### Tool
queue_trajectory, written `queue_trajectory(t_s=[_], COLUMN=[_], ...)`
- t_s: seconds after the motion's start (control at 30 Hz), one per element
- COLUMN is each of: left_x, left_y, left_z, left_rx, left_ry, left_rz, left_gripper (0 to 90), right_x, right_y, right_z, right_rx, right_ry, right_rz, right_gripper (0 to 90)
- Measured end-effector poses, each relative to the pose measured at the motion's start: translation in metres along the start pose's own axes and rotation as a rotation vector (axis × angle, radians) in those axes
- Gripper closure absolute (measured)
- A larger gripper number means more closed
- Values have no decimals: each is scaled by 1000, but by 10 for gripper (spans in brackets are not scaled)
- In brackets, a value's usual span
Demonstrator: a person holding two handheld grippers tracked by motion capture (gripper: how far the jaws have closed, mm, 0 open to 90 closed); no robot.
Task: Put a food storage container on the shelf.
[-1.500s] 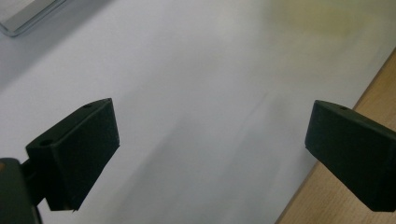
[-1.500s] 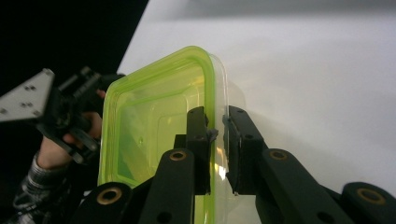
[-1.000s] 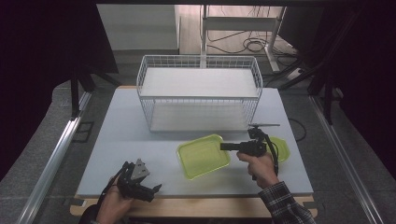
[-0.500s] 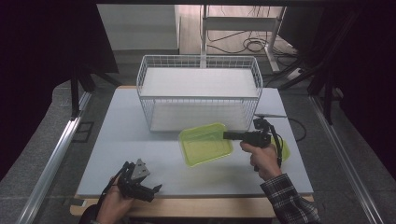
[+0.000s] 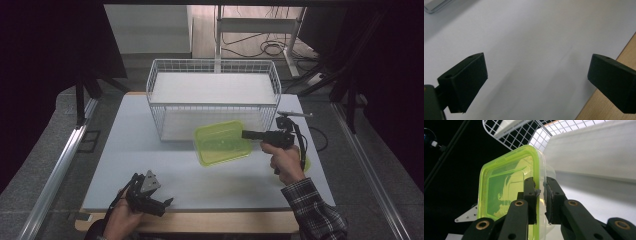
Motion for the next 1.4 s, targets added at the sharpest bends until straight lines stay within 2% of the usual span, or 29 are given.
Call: queue_trajectory(t_s=[0.4, 0.67, 0.93, 1.17, 1.4], left_x=[0, 0, 1, 1, 1], left_y=[0, 0, 0, 1, 1], left_z=[-1, -1, 0, 0, -1], left_rx=[2, 5, 2, 7, 9], left_ry=[-2, -3, -5, -3, -1], left_rz=[-5, -5, -2, -3, -2], left_gripper=[25, 24, 23, 22, 22], right_x=[25, 35, 42, 44, 44], right_y=[-34, -53, -76, -101, -117], right_z=[14, 16, 11, 6, -3], right_rx=[-47, -70, -100, -146, -175], right_ry=[-24, -27, -7, 38, 77], right_rz=[18, 21, 35, 53, 60], right_gripper=[801, 801, 801, 801, 801])
Point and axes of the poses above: each handheld gripper's, and its own axes: z roughly backward along the jaws, y roughly out of its underside, x roughly to its left, the point moved 9 cm from there along -z, roughly forward along the jaws
